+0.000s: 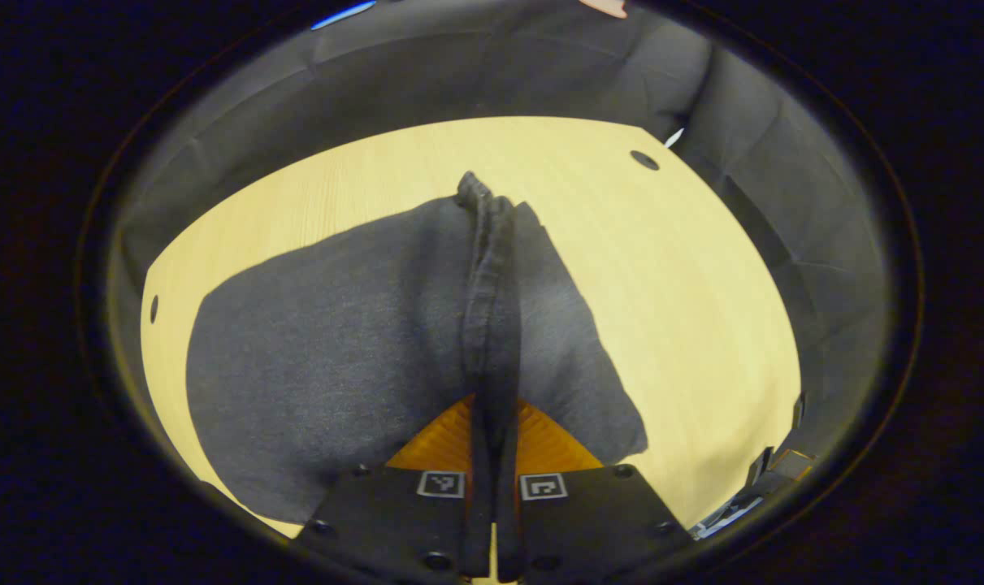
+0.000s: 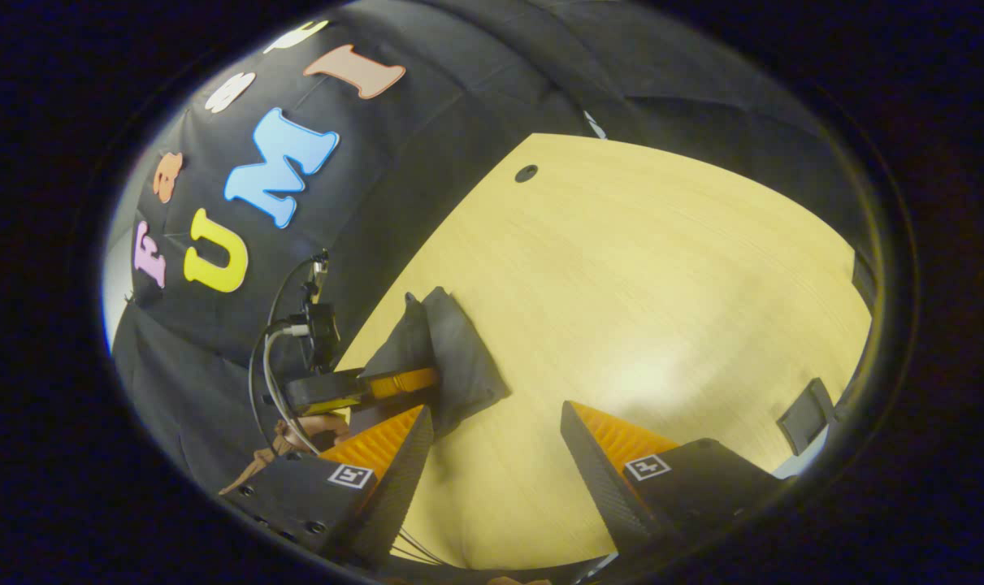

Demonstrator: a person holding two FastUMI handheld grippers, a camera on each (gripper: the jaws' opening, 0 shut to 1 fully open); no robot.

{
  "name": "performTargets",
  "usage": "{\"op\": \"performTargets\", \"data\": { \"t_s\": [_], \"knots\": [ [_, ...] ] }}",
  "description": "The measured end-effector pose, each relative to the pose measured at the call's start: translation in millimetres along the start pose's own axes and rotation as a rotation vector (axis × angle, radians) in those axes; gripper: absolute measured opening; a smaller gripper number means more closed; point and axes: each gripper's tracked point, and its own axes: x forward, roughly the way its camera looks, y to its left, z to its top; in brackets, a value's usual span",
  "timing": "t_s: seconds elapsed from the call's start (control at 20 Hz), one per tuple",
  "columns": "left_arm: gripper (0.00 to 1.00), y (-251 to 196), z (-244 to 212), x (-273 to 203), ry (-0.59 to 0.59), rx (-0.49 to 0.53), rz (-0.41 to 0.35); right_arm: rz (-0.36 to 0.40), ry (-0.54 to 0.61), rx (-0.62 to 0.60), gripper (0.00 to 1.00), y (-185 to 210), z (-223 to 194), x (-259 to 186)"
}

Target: Grasp the waist and the cuffs of the jeans and fold them to make the two legs overlap; first hold the waist and fold one-third of the jeans toward the cuffs, then hold the cuffs and fold the remaining one-third in the same direction to finish folding.

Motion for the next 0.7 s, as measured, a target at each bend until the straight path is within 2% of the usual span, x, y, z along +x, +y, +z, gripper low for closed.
{"op": "performTargets", "data": {
  "t_s": [0.05,0.1,0.15,0.25,0.3,0.4,0.5,0.55,0.6,0.7],
  "knots": [
    [0.16,-0.3,-0.9,4.1,-0.011,-0.012,0.010,-0.003,-0.007,-0.001,0.96,-3.4,1.7,-3.5],
    [0.39,-2.2,-2.1,3.8,-0.028,-0.018,0.008,-0.005,-0.021,-0.006,0.96,-4.8,5.7,-7.2],
    [0.35,-5.9,-1.8,2.2,-0.031,-0.010,-0.001,-0.006,-0.037,-0.013,0.96,-5.6,11.7,-11.4],
    [0.49,-9.9,-2.5,-14.7,-0.038,-0.001,-0.001,-0.011,-0.074,-0.041,0.96,-6.7,25.9,-22.4],
    [0.71,-14.7,-2.4,-26.1,-0.057,-0.008,-0.013,-0.017,-0.107,-0.067,0.96,-7.4,35.7,-30.2],
    [0.82,-32.1,11.6,-56.2,-0.183,-0.036,-0.057,-0.037,-0.209,-0.151,0.96,-9.4,62.6,-49.8],
    [0.80,-43.6,32.2,-94.1,-0.354,-0.039,-0.076,-0.069,-0.326,-0.263,0.95,-14.0,91.1,-72.6],
    [0.80,-51.6,42.0,-117.3,-0.446,-0.038,-0.093,-0.079,-0.394,-0.327,1.00,-13.2,106.4,-85.9],
    [0.80,-60.4,52.5,-144.2,-0.546,-0.041,-0.100,-0.082,-0.467,-0.395,0.96,-10.9,122.9,-100.1],
    [0.82,-84.9,75.2,-199.9,-0.763,-0.038,-0.132,-0.082,-0.631,-0.545,0.96,-8.0,158.1,-133.4]
  ]
}}
